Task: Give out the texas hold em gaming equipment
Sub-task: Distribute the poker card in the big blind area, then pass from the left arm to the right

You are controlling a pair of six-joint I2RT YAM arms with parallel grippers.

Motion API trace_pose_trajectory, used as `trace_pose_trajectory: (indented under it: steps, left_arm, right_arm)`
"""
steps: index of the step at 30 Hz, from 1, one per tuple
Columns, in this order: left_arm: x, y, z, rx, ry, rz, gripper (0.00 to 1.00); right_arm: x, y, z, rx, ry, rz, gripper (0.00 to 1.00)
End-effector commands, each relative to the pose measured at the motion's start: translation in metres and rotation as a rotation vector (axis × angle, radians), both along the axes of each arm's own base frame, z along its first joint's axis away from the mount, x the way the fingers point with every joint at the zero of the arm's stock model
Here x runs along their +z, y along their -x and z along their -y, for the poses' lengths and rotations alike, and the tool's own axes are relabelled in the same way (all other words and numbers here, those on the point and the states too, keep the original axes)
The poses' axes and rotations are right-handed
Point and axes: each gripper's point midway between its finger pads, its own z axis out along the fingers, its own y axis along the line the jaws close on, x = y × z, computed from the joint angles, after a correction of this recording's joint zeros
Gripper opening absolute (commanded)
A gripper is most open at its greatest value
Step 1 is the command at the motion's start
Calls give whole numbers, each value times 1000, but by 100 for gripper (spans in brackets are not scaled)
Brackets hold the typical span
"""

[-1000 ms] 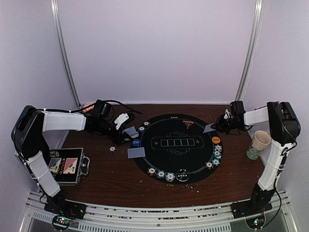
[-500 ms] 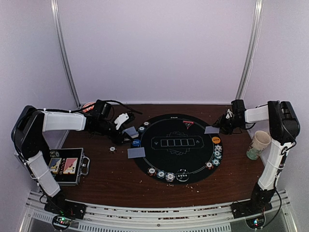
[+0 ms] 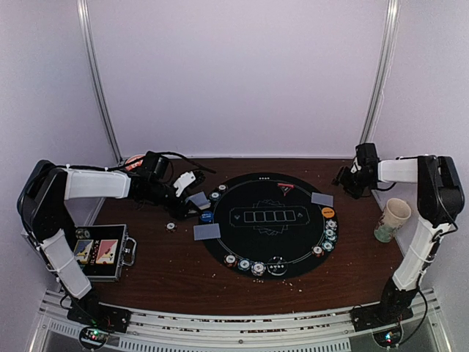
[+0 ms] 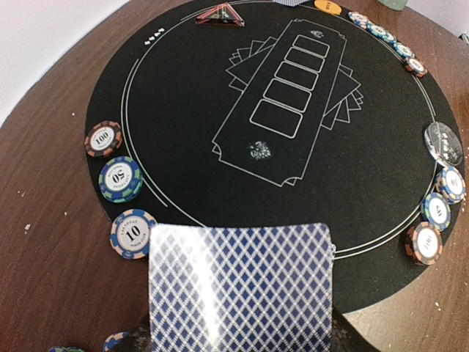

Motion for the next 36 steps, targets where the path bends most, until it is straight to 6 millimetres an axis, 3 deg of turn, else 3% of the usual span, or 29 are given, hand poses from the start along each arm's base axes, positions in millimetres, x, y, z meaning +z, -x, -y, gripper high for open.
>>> trace_pose_trajectory:
  steps: [1,5,10,14,19,26,36]
  left_arm:
    - [6,-2,8,-30,20,26,59]
    - [7,-4,7,-19,16,29,59]
    - [8,-4,6,-10,17,27,59]
    - [11,3,10,-39,19,39,59]
    - [14,17,18,-98,12,66,59]
    - [20,40,30,-195,34,92,59]
    - [27,68,39,-303,55,131,59]
  right_arm:
    - [55,6,3,-48,52,156,71]
    - [86,19,-48,75,-51,255,74]
    - [106,42,-142,287,-198,310,74]
    - [111,65,-220,454,-288,311,74]
    - [106,95,-298,599,-393,289,74]
    - [90,124,-371,715,-448,247,74]
    - [65,140,-428,781,-481,190,75]
